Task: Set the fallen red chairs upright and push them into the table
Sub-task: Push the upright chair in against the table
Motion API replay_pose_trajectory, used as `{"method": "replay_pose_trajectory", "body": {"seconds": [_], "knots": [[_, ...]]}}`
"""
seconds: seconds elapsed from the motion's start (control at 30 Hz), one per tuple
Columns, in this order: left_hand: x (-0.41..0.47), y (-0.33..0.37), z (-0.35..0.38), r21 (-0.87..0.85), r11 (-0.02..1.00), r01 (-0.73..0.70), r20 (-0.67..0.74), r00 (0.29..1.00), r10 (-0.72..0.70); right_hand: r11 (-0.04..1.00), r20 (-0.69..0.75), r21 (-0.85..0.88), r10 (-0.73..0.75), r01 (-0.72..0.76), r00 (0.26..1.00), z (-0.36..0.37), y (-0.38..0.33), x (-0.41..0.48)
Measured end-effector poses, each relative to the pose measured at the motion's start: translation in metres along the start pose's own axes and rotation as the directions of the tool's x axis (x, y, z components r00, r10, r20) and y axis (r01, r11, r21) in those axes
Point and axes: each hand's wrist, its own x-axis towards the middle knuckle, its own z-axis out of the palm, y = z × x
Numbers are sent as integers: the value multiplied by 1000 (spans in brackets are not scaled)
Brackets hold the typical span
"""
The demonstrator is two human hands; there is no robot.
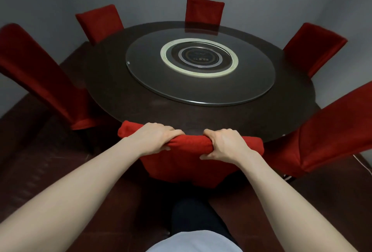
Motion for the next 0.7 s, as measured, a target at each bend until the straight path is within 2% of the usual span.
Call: {"method": "replay_pose_trajectory", "body": {"seconds": [0.07, 0.23, 0.7], "knots": [[-4, 1, 7, 17, 1000, -15, -74, 997, 16, 999, -55, -32, -34, 32, 998, 3, 2, -1], [-6, 5, 10, 18, 999, -36, -139, 990, 38, 985, -154, -96, -159, 145, 975, 6, 7, -7], [23, 13, 13, 37, 998, -50, -116, 992, 54, 992, -46, -112, -65, 59, 997, -2, 29, -8]]}}
